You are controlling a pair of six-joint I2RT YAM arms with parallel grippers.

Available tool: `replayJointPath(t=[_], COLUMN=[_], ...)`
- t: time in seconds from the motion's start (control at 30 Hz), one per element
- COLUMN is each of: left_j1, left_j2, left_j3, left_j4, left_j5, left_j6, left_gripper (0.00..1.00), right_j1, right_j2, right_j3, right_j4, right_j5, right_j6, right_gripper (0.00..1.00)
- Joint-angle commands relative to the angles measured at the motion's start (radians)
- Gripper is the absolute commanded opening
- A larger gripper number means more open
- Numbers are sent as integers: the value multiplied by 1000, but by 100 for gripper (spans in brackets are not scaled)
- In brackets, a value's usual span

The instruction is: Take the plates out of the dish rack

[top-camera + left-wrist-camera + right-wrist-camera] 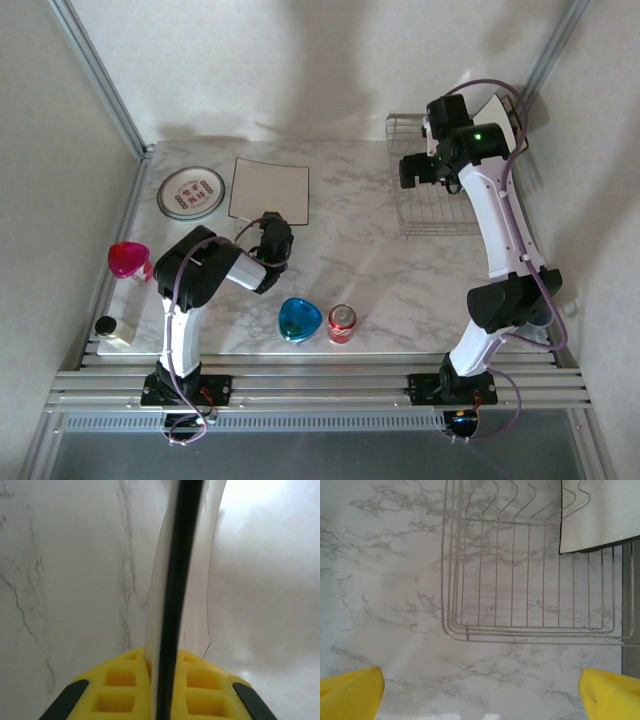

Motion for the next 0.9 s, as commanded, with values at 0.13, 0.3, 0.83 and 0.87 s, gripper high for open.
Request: replayJointPath(t=[0.13,0.3,0.83,0.87], left_j1=[-9,-6,10,10], left_j2=[-14,5,1,3], left_j3=[60,67,130,132], left_j4=[84,64,-149,-154], left_j5=[-41,-7,45,45], left_j6=[-91,-122,-208,-212], left_gripper=[0,0,0,0], right_j1=[13,18,23,23], right_j2=[-15,-16,-17,-17], right_j3=[9,4,10,12], right_j4=[-21,-21,-17,-18], right_j5=[-12,-9,-19,-19], right_j6=[-8,-3,-10,-11], right_gripper=[99,99,99,99])
